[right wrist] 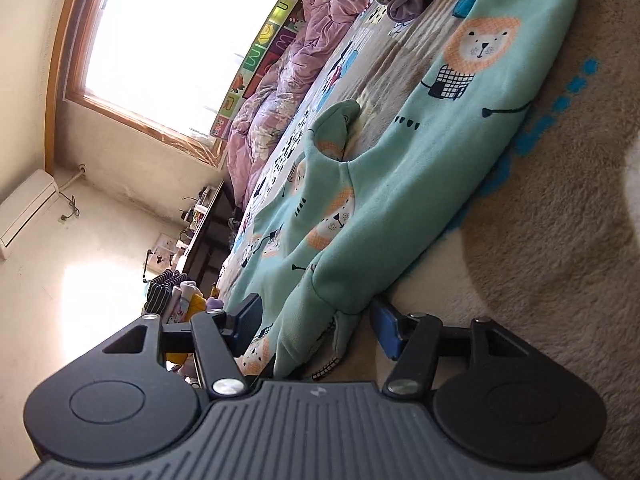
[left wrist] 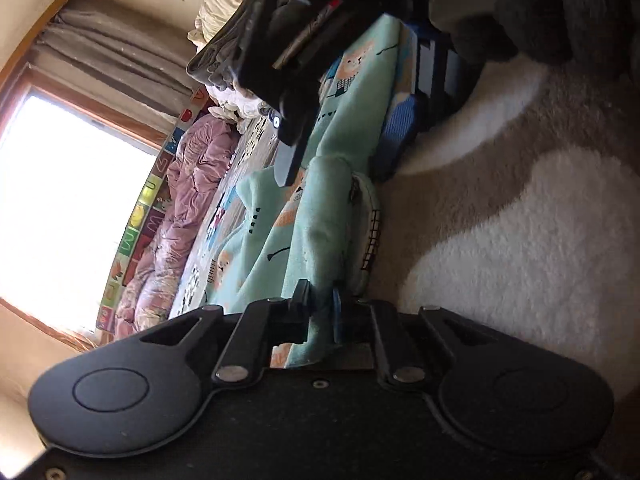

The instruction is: Fold clothes

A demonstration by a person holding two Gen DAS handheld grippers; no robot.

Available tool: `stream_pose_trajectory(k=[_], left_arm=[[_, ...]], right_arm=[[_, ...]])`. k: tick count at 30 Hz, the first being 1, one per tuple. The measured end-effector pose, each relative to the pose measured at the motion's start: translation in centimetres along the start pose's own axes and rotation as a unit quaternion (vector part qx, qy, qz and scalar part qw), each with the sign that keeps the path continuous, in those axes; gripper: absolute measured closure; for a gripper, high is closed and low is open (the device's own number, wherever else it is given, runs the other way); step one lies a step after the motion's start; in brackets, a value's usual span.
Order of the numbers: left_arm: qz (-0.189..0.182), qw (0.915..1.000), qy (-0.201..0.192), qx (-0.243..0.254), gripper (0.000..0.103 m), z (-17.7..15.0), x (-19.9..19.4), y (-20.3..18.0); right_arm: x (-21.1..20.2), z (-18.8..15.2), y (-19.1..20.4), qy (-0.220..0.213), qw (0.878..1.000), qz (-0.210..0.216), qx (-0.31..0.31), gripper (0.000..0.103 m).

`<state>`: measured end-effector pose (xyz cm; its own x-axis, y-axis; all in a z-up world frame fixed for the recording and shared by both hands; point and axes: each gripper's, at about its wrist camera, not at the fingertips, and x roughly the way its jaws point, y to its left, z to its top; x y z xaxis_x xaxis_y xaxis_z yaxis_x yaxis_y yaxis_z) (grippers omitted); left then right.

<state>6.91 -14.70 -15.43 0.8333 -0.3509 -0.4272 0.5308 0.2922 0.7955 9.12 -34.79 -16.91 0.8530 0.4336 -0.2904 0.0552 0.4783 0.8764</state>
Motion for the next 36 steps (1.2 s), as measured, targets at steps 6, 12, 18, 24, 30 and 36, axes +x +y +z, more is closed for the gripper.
stream_pose_trajectory(k=[6, 12, 18, 24, 30, 36], left_arm=[[-0.012, 0.9973, -0.015, -0.071, 0.040, -0.1, -0.6, 2.4], [-0.027, 0.9985, 0.002, -0.048, 0.059, 0.6, 2.3, 0.8], [0.001, 0.9999, 0.006, -0.013, 0.066, 0.9, 2.4, -1.1], [0.000, 0.9999, 0.011, 0.007, 0.091, 1.8, 0.2, -0.9], [-0.041, 0.9987, 0.021, -0.023, 0.083, 0.7, -0.2, -1.6], [-0.114, 0.9454, -0.016, -0.305, 0.058, -0.8, -2.2, 6.2]], right_arm=[[1.3, -0.5, 0.6, 0.005, 0.999, -0.040, -0.030, 0.065], [1.4, -0.9, 0.1, 0.008, 0.998, -0.049, -0.037, 0.081], [1.8, -1.1, 0.2, 0.006, 0.998, -0.048, -0.044, 0.081], [0.4, 0.2, -1.5, 0.037, 0.996, -0.001, 0.085, 0.084], [-0.4, -0.7, -1.0, 0.039, 0.996, -0.054, 0.054, 0.084], [-3.4, -1.7, 1.9, -0.015, 0.995, -0.095, -0.030, 0.058]])
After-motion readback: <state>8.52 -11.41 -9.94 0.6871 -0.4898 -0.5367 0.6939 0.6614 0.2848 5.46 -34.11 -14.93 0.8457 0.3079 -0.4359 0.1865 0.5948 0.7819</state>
